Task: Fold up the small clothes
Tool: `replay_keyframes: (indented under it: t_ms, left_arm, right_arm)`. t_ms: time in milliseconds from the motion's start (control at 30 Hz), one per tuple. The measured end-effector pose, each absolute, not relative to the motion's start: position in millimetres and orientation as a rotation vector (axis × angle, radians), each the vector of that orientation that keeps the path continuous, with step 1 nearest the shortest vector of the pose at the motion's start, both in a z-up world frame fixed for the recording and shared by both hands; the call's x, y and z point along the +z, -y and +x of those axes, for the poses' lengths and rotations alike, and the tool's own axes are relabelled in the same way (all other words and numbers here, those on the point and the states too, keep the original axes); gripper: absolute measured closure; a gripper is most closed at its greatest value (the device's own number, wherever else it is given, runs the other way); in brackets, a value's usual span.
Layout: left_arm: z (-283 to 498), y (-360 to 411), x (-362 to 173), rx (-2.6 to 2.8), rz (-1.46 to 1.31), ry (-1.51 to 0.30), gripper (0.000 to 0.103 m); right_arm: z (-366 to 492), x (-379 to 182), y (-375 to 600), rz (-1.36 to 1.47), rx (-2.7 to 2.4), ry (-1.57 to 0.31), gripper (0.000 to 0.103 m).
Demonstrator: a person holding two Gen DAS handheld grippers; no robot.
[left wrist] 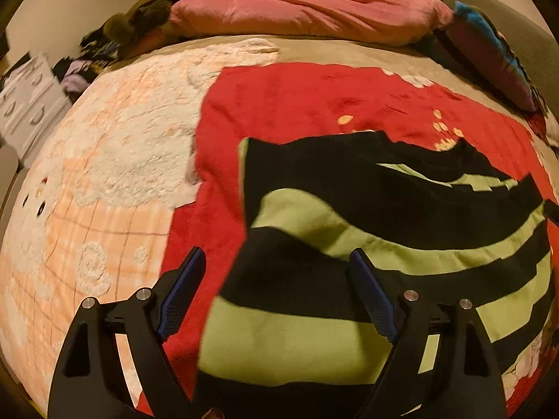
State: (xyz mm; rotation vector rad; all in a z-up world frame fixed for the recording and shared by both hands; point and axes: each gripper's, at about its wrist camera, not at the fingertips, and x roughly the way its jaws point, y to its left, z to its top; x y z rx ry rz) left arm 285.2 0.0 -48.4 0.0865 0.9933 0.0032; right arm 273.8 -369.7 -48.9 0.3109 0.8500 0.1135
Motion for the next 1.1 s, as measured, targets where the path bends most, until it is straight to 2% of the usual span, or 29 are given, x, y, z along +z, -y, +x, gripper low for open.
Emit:
replay_keyframes:
  t_ms: [67,100,133,167,233,300,367,467,533,600,667,767,933,1100]
  left_arm:
    - [286,7,-48,-0.003,0.118,-0.989,0.039]
    - [287,11,-47,0.003,0.137,-0.988,0.042]
    - [287,12,-47,0.005,0.141,-0.989,0.050]
    - [288,12,-46,0.002,0.137,-0.990,0.062]
    - [288,11,-45,-0.005,0.115,-0.996,0.072]
    - [288,9,-45,-0.010,0.101,-1.001,0.078]
    - [287,8,-45,-0.014,0.094,-1.003,0.084]
    - [285,7,-44,-0.021,0.084,-1.001,0.092]
    - [283,8,-42,-0.028,0.091,-0.996,0.094]
    - [282,10,-39,-0.033,0.100,-0.993,0.095]
    - [278,12,-33,-0.041,0.098,-0.982,0.095]
    - [274,14,-23,-0.051,0.102,-0.961,0.095]
    - [268,16,-1,-0.073,0.086,-0.918,0.096]
    - [267,12,13,-0.092,0.033,-0.896,0.095]
  right_arm:
    - [275,-57,364,0.302,0.133,-0.878,0.033]
    - [276,-62,361,0.293,0.136,-0.892,0.033]
    - [277,-66,358,0.287,0.140,-0.905,0.033]
    - [277,-67,357,0.287,0.146,-0.914,0.035]
    - [277,-70,358,0.310,0.160,-0.919,0.044]
    - [276,-71,360,0.355,0.182,-0.923,0.046]
    - [275,-70,359,0.350,0.190,-0.923,0.056]
    - [274,-68,355,0.344,0.207,-0.916,0.064]
    - [273,-67,357,0.363,0.212,-0.909,0.066]
    - [274,-68,361,0.407,0.224,-0.910,0.072]
    - [275,-69,365,0.449,0.243,-0.909,0.083]
    - [273,-61,364,0.442,0.253,-0.891,0.088]
    - [268,-43,369,0.450,0.255,-0.837,0.094]
    - [264,-31,376,0.466,0.248,-0.799,0.094]
